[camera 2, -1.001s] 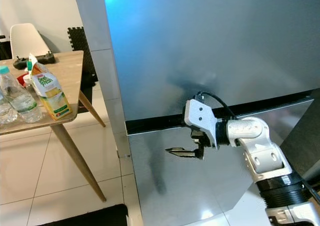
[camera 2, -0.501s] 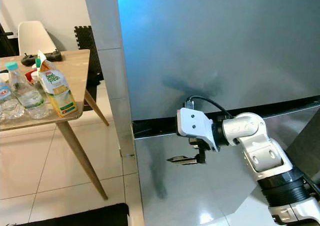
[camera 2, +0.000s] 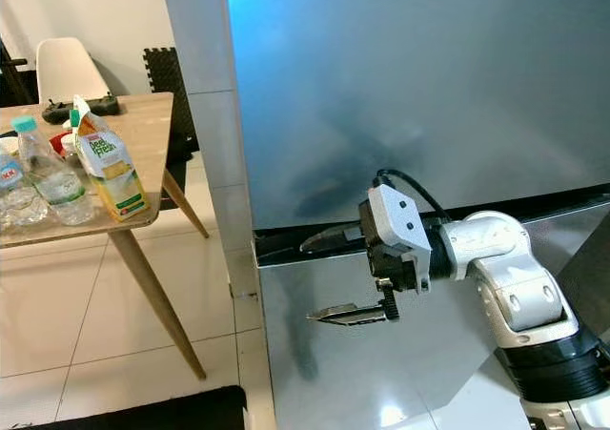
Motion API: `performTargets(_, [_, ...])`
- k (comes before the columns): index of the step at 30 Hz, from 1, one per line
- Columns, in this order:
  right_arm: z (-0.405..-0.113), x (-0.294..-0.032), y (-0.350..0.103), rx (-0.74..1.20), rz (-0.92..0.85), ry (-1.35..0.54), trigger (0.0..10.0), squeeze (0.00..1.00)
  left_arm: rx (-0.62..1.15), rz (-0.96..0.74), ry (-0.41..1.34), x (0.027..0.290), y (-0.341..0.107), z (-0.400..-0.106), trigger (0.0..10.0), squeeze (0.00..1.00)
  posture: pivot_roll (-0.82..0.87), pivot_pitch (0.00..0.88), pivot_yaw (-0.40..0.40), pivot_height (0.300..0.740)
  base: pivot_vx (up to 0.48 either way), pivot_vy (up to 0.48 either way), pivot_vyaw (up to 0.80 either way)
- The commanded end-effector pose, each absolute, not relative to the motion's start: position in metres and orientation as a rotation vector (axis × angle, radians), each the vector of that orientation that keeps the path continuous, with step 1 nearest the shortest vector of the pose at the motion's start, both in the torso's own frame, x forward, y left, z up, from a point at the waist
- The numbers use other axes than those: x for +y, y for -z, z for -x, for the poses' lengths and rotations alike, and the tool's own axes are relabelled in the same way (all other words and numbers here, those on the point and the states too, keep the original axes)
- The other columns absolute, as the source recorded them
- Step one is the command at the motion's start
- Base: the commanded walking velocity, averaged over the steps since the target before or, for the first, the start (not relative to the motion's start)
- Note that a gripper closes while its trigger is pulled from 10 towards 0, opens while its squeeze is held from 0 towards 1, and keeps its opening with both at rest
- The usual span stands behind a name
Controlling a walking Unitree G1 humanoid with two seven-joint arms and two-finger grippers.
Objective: Restocking fridge
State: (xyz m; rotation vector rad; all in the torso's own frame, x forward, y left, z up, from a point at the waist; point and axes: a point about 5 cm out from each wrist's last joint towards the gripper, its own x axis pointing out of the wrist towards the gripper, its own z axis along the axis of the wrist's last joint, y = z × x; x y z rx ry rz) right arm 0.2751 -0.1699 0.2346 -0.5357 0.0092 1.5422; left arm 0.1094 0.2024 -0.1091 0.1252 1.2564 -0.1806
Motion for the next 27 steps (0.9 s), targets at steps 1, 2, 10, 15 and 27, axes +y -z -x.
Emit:
performTargets(1, [-0.274, -0.171, -0.233, 0.028, 0.549, -1.542, 10.0, 0.00, 1.303, -0.065, 0.254, 0.180, 0.115, -0.095, 10.0, 0.00, -0.08, 0.000, -0.012, 0.740, 0.000, 0.000, 0.00])
performTargets(2, [-0.275, -0.172, -0.232, 0.034, 0.552, -1.529, 10.0, 0.00, 1.304, -0.064, 0.255, 0.180, 0.115, -0.095, 10.0, 0.00, -0.08, 0.000, -0.012, 0.740, 0.000, 0.000, 0.00])
performTargets(10, [-0.290, -0.174, -0.223, 0.086, 0.642, -1.395, 10.0, 0.00, 1.305, -0.064, 0.255, 0.179, 0.116, -0.094, 10.0, 0.00, -0.08, 0.000, -0.011, 0.740, 0.000, 0.000, 0.00])
performTargets(15, [-0.294, -0.177, -0.222, 0.114, 0.670, -1.360, 10.0, 0.00, 1.305, -0.062, 0.253, 0.179, 0.116, -0.094, 10.0, 0.00, -0.08, 0.000, -0.012, 0.740, 0.000, 0.000, 0.00])
performTargets(27, [-0.279, -0.181, -0.216, 0.206, 0.724, -1.463, 10.0, 0.00, 1.310, -0.058, 0.253, 0.179, 0.116, -0.093, 10.0, 0.00, -0.08, 0.000, -0.012, 0.740, 0.000, 0.000, 0.00])
